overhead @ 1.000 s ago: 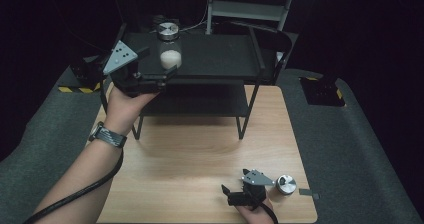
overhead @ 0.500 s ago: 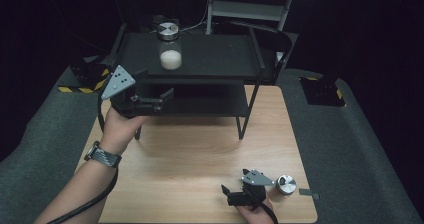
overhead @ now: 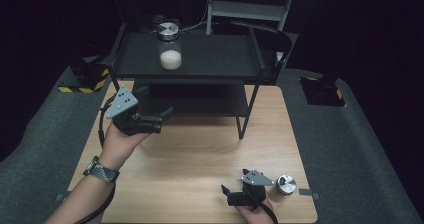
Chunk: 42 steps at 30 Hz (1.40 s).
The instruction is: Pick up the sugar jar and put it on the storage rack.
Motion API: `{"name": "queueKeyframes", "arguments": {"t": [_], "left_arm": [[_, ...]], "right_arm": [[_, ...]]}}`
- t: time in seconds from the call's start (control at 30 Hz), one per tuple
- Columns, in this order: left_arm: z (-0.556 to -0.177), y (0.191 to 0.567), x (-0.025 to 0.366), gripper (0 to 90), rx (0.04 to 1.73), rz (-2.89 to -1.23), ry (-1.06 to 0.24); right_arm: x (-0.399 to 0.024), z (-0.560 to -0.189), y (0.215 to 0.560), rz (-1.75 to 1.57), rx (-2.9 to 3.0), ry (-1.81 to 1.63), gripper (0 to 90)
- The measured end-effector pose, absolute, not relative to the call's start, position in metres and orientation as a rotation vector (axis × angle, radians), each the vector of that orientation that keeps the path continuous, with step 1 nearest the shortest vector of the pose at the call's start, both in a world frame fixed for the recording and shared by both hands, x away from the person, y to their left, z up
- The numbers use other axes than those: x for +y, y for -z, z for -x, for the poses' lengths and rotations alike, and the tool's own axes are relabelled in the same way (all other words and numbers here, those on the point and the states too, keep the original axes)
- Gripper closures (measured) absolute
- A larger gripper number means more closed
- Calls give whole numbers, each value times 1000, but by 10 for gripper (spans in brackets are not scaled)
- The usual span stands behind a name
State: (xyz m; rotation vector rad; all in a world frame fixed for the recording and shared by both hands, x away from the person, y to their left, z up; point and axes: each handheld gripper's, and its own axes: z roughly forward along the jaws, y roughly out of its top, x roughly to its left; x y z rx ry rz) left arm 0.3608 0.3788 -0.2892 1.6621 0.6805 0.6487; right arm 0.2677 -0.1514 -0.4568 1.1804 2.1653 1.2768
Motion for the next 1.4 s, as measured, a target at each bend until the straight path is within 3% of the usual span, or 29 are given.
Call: {"name": "queueKeyframes", "arguments": {"t": [1.4], "left_arm": [[-294, 442, 395, 17, 847, -1938, -474]], "right_arm": [[-149, -264, 458, -1163, 2150, -1267, 7]]}}
